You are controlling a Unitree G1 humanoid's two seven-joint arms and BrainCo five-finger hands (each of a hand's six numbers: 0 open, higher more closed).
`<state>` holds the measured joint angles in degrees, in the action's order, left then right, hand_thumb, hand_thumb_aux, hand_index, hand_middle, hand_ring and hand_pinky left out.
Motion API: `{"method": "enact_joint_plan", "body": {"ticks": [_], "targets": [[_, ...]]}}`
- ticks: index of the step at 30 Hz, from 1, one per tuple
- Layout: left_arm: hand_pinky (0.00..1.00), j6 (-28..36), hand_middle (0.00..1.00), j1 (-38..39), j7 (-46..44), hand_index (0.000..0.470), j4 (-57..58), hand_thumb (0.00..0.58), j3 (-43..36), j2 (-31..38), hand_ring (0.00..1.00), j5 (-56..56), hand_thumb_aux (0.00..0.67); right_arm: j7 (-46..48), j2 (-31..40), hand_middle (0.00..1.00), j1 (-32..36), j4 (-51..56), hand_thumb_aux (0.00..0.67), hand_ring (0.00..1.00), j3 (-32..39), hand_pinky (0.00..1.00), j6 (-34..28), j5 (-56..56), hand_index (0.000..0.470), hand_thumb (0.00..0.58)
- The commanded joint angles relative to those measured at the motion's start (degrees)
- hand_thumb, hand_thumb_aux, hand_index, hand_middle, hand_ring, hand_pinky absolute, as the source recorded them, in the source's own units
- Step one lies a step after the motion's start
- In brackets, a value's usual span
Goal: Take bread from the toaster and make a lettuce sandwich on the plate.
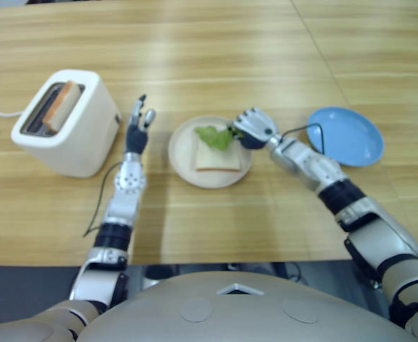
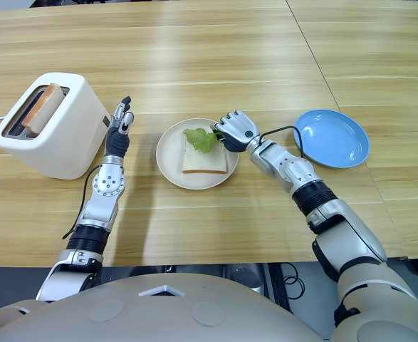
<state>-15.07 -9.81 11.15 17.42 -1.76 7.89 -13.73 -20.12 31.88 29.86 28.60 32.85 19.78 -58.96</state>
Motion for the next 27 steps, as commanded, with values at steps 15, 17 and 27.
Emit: {"method": "enact_joint_plan", "body": {"ticks": [15,17,27], "targets": [[0.0,0.62,0.0,0.37,0.22,0.0,1.72,0.0,-0.82,0.02,0.0,-1.84,0.0,6.99,3.04,0.0,-7.81,-17.19,0.0,0.0,-2.71,0.0,1.84,1.26,0.0,0.0],[0.0,0.67,0.0,0.35,0.3,0.0,1.76,0.0,-0.88,-0.08,0.0,-2.06,0.0,8.47,4.18,0.0,-8.84,-18.29,0.0,0.0,-3.09,0.0,1.38,0.97,0.0,0.0],[0.0,3.66,0.0,4.7,1.86,0.0,-21.73,0.0,0.62,2.73,0.0,-11.32,0.0,13.44,10.7,0.0,-16.05,-34.38,0.0,0.0,-22.51,0.0,-0.99,16.17,0.0,0.0]]}}
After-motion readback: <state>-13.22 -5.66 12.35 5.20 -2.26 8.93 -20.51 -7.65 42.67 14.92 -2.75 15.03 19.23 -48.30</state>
